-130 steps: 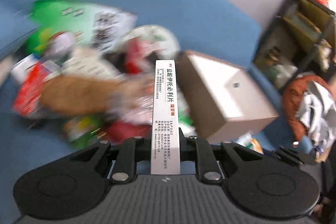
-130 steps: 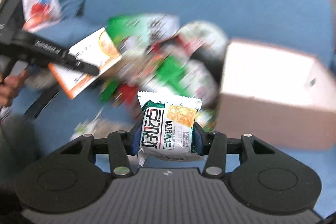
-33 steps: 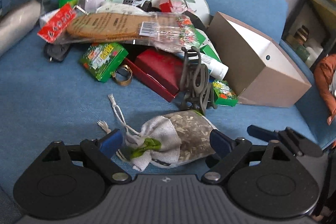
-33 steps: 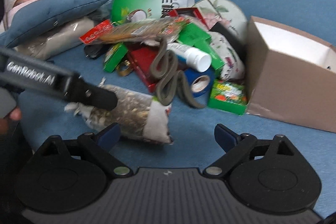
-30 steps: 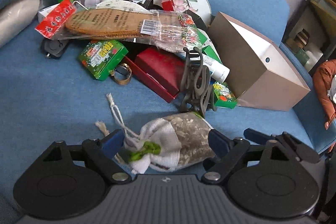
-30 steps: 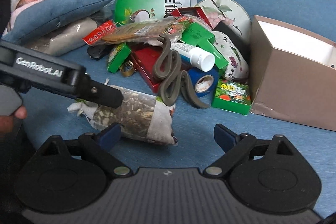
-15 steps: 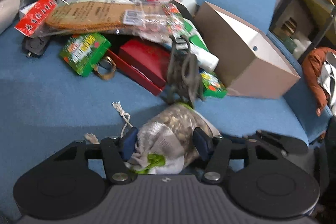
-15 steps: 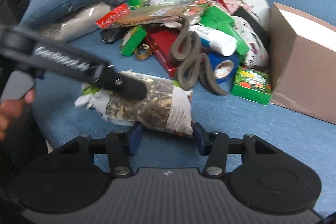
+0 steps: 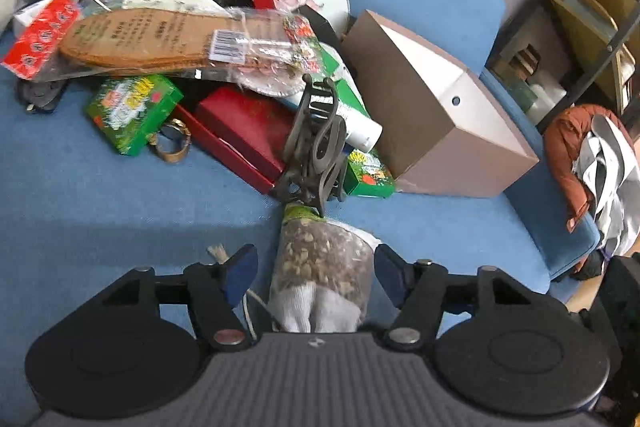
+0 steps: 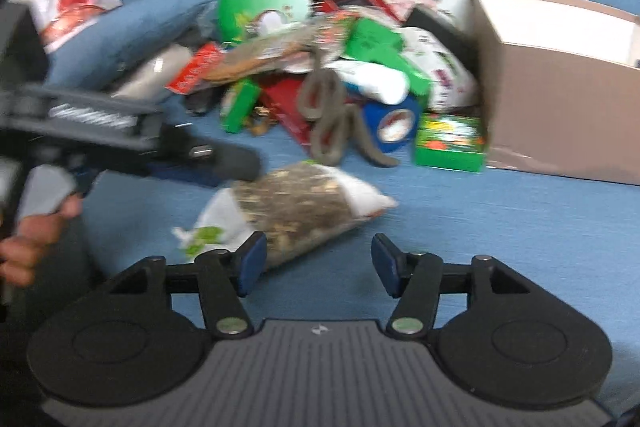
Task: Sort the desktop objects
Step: 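Grasp the drawstring seed bag with the left tool while the right tool grasps the clear seed bag, then carry both seed bags into the tan box and open both tools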
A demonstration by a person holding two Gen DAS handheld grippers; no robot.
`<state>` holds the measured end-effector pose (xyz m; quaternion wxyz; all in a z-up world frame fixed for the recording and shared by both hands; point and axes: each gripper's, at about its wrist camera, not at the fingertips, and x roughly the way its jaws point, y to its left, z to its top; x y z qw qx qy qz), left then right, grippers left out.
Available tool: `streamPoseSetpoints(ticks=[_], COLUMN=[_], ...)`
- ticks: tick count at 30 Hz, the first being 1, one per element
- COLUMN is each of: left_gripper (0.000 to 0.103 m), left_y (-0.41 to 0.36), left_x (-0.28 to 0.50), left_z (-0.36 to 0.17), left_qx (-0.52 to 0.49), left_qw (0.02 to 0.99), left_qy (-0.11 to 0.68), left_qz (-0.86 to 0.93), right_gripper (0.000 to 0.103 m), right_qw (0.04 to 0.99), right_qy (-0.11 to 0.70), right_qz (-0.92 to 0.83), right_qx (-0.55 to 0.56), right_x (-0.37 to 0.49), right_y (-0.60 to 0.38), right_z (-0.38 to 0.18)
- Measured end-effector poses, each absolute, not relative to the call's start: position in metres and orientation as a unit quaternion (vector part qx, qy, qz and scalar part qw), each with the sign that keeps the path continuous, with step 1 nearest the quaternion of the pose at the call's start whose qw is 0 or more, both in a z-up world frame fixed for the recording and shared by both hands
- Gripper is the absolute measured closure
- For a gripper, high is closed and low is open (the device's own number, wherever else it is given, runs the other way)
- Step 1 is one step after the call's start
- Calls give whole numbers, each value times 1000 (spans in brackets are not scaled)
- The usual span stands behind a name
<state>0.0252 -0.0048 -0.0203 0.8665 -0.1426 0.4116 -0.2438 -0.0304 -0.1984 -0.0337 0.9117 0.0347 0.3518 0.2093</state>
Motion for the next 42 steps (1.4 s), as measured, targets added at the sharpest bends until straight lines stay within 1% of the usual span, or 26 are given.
streamPoseSetpoints(ticks=[1, 2, 4, 6, 8, 9, 10, 12, 15, 17, 19, 23, 24, 26, 27, 28, 29, 30, 31, 38, 42], left_gripper=[35, 35, 40, 42, 45, 46, 46, 48, 47, 46, 41, 40, 40, 48, 49, 49, 50, 50, 51, 50, 51], left_y=[-7, -7, -8, -10, -12, -13, -14, -18, -23, -22, -19, -20, -20, -23, -25, -27, -30, -33, -36, -70, -89], left_x=[30, 33, 40, 35, 31, 29, 28, 24, 21, 24, 31, 37, 38, 38, 37, 35, 33, 31, 29, 25, 22], left_z=[-25, -29, -39, -40, -38, -37, -37, -35, -35, -37, -38, -38, -39, -41, -42, -40, -39, -37, -36, -36, -19], left_qx=[-141, -142, -147, -139, -124, -122, -122, -121, -110, -122, -137, -140, -138, -138, -138, -130, -123, -116, -113, -106, -93], left_qw=[861, 856, 842, 847, 849, 848, 846, 840, 833, 832, 833, 836, 836, 831, 829, 832, 835, 836, 834, 816, 820], left_qy=[422, 434, 454, 446, 444, 446, 449, 454, 457, 461, 462, 460, 460, 463, 464, 460, 458, 456, 457, 465, 445], left_qz=[-244, -244, -252, -253, -258, -260, -261, -272, -292, -285, -272, -263, -265, -276, -281, -280, -280, -282, -289, -326, -347], right_gripper=[38, 37, 30, 27, 27, 29, 33, 34, 34, 33, 32, 30, 27, 27, 27, 30, 34, 40, 43, 50, 51], right_qw=[910, 910, 910, 910, 908, 904, 900, 896, 900, 900, 898, 896, 897, 893, 890, 888, 889, 887, 887, 896, 908], right_qy=[352, 354, 352, 350, 352, 359, 365, 373, 374, 377, 376, 370, 370, 373, 376, 379, 377, 376, 378, 383, 371], right_qz=[214, 216, 219, 219, 221, 224, 229, 232, 215, 209, 217, 229, 224, 221, 223, 222, 225, 231, 231, 207, 181], right_qx=[35, 33, 33, 40, 49, 56, 63, 71, 60, 60, 72, 86, 93, 119, 131, 135, 134, 134, 132, 84, 74], right_x=[-29, -28, -25, -22, -20, -19, -19, -21, -30, -34, -37, -32, -29, -22, -18, -16, -16, -18, -19, -42, -51], right_y=[-194, -190, -185, -184, -188, -190, -195, -203, -214, -219, -220, -209, -206, -204, -203, -203, -203, -204, -205, -224, -237], right_z=[-35, -35, -38, -41, -44, -45, -45, -44, -39, -37, -36, -38, -41, -46, -49, -52, -52, -51, -50, -38, -28])
